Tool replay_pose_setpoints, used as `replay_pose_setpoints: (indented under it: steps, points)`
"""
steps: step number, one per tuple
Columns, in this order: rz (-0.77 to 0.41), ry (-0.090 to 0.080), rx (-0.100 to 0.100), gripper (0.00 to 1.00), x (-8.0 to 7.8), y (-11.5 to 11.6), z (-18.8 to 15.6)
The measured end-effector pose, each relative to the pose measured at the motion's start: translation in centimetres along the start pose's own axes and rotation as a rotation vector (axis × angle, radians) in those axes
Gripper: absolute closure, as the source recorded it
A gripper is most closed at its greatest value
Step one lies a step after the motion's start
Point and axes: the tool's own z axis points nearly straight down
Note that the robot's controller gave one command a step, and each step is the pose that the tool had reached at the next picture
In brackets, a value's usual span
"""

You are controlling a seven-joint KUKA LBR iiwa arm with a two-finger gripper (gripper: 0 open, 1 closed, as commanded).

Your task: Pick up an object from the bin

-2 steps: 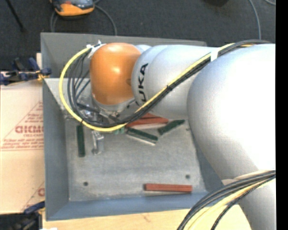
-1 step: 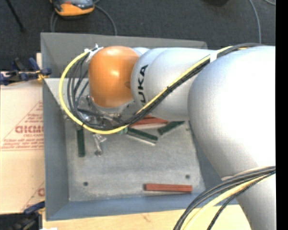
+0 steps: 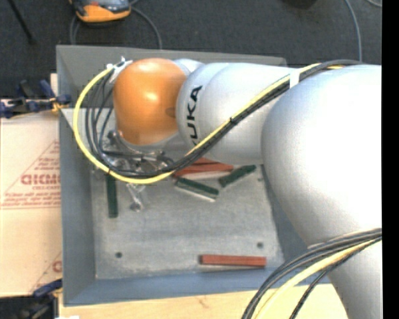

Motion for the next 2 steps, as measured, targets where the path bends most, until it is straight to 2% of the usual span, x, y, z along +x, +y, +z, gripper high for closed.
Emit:
replay_pose_setpoints:
  steps: [1,2]
  points:
    - [-0.19,0.001,0.001,0.0,-0.96,0.75,2.82]
    - [-0.475,-0.003,-0.001,1.0,-1.15,1.02,3.8]
